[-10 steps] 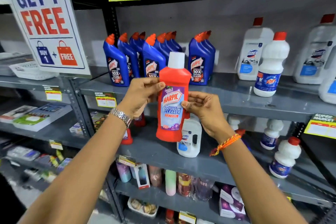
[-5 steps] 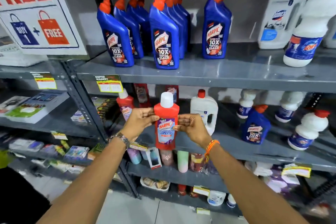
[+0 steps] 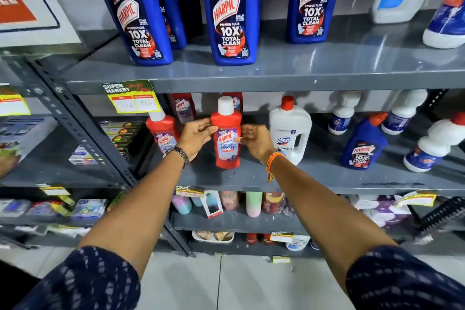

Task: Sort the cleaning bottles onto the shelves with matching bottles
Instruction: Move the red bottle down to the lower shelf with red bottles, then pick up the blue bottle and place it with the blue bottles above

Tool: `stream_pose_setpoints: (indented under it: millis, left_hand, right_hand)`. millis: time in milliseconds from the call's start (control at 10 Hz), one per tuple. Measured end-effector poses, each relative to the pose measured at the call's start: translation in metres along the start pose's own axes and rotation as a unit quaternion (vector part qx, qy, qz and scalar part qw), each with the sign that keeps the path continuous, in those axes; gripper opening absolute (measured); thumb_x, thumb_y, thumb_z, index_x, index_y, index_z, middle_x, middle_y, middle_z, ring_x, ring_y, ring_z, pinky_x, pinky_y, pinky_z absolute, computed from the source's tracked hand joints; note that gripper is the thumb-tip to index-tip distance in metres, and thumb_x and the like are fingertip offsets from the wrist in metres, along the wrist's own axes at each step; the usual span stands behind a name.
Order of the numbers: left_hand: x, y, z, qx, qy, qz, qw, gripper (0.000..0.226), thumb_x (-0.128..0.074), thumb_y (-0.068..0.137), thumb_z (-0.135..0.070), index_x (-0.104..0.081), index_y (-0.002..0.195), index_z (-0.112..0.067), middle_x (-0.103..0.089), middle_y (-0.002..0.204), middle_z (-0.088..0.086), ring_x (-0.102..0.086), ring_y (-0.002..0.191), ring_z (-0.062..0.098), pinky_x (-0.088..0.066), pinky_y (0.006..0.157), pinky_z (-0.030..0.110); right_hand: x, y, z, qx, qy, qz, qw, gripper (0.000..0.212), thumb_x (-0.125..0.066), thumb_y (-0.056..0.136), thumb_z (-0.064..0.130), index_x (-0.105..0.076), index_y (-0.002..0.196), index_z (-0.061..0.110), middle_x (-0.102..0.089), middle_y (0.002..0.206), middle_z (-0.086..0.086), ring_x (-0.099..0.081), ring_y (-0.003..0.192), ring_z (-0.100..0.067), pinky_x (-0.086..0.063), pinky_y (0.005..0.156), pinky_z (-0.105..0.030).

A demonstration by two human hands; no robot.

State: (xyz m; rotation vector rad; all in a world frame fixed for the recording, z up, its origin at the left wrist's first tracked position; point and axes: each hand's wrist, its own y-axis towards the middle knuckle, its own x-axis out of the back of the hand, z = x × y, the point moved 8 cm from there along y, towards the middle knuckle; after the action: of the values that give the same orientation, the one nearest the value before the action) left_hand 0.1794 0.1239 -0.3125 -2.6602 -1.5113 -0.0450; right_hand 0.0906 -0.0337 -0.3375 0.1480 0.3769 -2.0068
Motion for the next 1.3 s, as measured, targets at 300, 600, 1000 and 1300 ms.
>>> stream_pose_setpoints:
  millis: [300,600,1000,1300]
  left_hand:
    - [-0.004,0.023,0.033,0.009,0.004,-0.001,1.000,0.035,-0.057,0.096,0.004,-0.055,0.130,0.010,-0.067,0.105,0.005,-0.063,0.095,0.007,-0.050,0.097,0.032]
    - [0.001,0.036,0.042,-0.017,0.016,0.001,1.000,0.034,-0.058,0.096,0.004,-0.059,0.130,0.003,-0.071,0.106,-0.002,-0.069,0.090,-0.003,-0.057,0.083,0.018]
    - [0.002,-0.020,0.036,-0.084,0.031,-0.221,0.971,0.044,-0.068,0.088,0.005,-0.062,0.131,-0.001,-0.067,0.124,0.006,-0.066,0.108,0.014,-0.053,0.094,0.022]
    - [-0.105,-0.080,0.042,-0.154,-0.066,-0.266,0.950,0.021,-0.066,0.086,0.010,-0.068,0.102,-0.003,-0.071,0.094,0.013,-0.067,0.081,0.001,-0.055,0.079,0.018]
  right_hand:
    - [0.016,0.020,-0.018,0.008,-0.165,-0.044,0.985,0.032,-0.062,0.089,-0.016,-0.060,0.121,-0.018,-0.065,0.125,-0.033,-0.061,0.121,-0.049,-0.050,0.104,-0.057]
    - [0.014,0.026,-0.019,0.034,-0.167,-0.057,0.984,0.034,-0.058,0.092,-0.014,-0.058,0.126,-0.016,-0.062,0.132,-0.032,-0.059,0.126,-0.047,-0.061,0.080,-0.028]
    - [0.027,0.005,-0.021,0.039,-0.243,-0.047,0.968,0.042,-0.058,0.091,-0.011,-0.056,0.134,-0.010,-0.059,0.137,-0.029,-0.055,0.131,-0.044,-0.045,0.112,-0.051]
    - [0.173,-0.076,-0.021,0.076,-0.113,-0.121,0.983,0.044,-0.047,0.086,-0.030,-0.065,0.119,-0.008,-0.068,0.120,-0.026,-0.074,0.103,-0.020,-0.058,0.084,-0.024]
